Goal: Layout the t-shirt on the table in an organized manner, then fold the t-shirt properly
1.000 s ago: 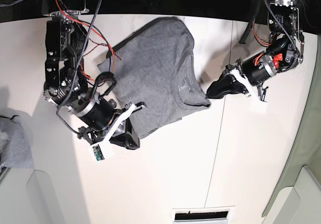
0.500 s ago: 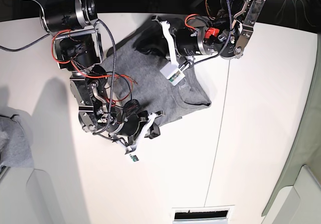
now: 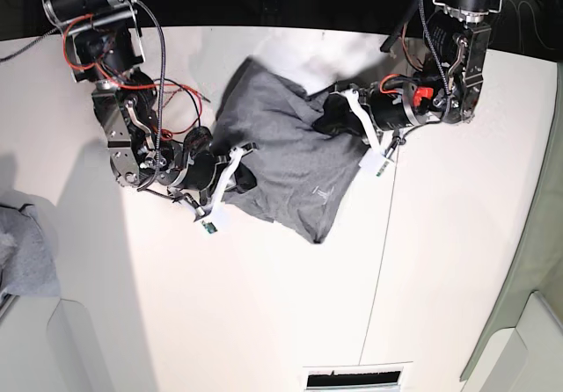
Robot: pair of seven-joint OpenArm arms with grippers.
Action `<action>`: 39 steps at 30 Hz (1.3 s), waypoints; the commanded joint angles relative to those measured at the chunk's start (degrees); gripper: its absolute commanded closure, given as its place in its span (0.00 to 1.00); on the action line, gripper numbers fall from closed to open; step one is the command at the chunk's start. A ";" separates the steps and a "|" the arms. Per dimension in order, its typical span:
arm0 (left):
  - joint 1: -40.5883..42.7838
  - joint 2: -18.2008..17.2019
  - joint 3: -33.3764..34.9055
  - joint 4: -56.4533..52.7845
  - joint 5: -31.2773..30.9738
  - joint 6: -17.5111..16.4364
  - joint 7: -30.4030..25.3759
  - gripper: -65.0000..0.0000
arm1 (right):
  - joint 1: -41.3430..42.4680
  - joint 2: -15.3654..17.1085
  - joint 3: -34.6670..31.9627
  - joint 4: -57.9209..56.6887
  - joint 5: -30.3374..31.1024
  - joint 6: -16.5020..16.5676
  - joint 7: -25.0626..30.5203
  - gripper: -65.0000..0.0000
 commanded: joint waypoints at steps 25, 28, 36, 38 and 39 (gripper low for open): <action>7.32 -14.27 -2.54 20.96 -15.98 0.29 6.25 0.98 | -19.10 5.20 16.76 32.70 12.20 1.20 -13.97 1.00; 14.95 -15.72 -7.32 26.45 -16.33 0.29 7.04 0.98 | -24.87 8.63 17.18 37.27 14.12 1.22 -14.38 1.00; 36.98 -16.17 -16.33 38.12 -15.72 0.29 7.76 0.98 | -44.04 14.80 17.07 47.63 16.63 2.25 -14.99 1.00; 41.13 -15.85 -15.93 37.68 -13.38 0.29 6.78 0.98 | -47.98 15.47 16.35 47.60 16.79 2.51 -14.97 1.00; 42.99 -15.39 -15.56 36.98 -11.08 0.29 5.62 0.98 | -49.92 15.91 15.54 47.60 16.76 2.75 -14.97 1.00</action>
